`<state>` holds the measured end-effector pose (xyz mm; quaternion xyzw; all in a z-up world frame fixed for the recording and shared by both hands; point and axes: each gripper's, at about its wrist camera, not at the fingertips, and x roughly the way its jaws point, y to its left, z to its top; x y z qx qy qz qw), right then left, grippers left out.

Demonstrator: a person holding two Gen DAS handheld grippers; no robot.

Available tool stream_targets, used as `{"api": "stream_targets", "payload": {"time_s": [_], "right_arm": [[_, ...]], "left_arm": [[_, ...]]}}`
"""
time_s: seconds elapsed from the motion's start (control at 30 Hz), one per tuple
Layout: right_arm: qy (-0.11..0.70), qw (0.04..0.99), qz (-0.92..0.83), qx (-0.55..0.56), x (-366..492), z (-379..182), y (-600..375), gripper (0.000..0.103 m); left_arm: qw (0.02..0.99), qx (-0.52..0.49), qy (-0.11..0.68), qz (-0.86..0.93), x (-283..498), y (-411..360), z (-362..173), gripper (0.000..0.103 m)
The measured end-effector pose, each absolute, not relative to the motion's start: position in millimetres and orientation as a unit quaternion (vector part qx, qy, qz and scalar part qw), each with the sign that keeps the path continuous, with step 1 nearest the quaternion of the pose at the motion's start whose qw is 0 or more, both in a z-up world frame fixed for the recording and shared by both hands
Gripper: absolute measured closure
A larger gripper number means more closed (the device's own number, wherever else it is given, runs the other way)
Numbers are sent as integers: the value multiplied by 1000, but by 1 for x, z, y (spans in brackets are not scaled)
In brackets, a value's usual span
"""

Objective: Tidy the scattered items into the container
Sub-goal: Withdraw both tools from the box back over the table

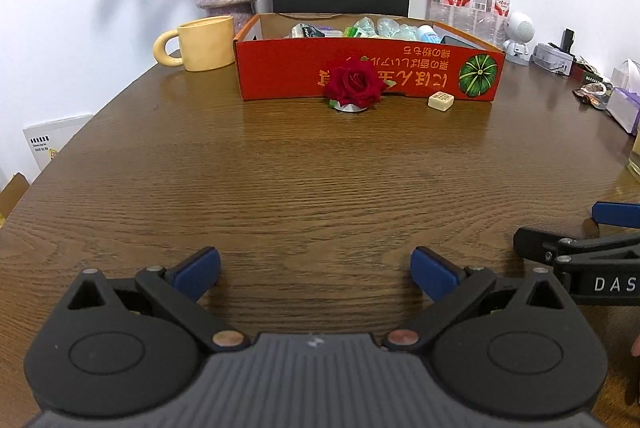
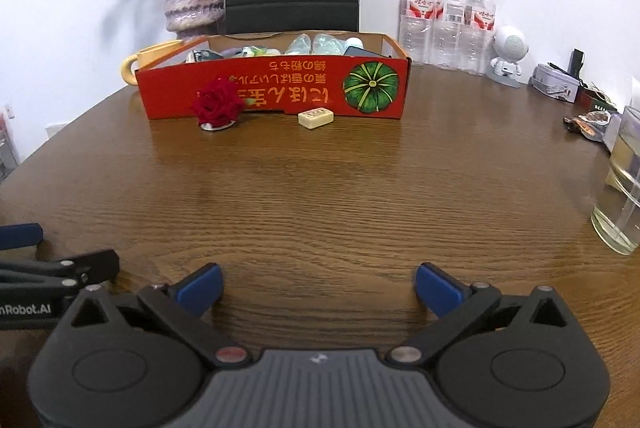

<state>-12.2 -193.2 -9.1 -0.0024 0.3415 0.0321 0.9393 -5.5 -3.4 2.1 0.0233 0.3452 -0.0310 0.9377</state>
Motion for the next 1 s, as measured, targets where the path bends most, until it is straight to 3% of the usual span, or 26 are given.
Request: {"api": "stream_targets", "payload": {"time_s": [1.0], "right_arm": [[342, 939, 37, -5, -11, -8, -191, 0]], "left_arm": [[937, 25, 345, -38, -2, -9, 2, 0]]}}
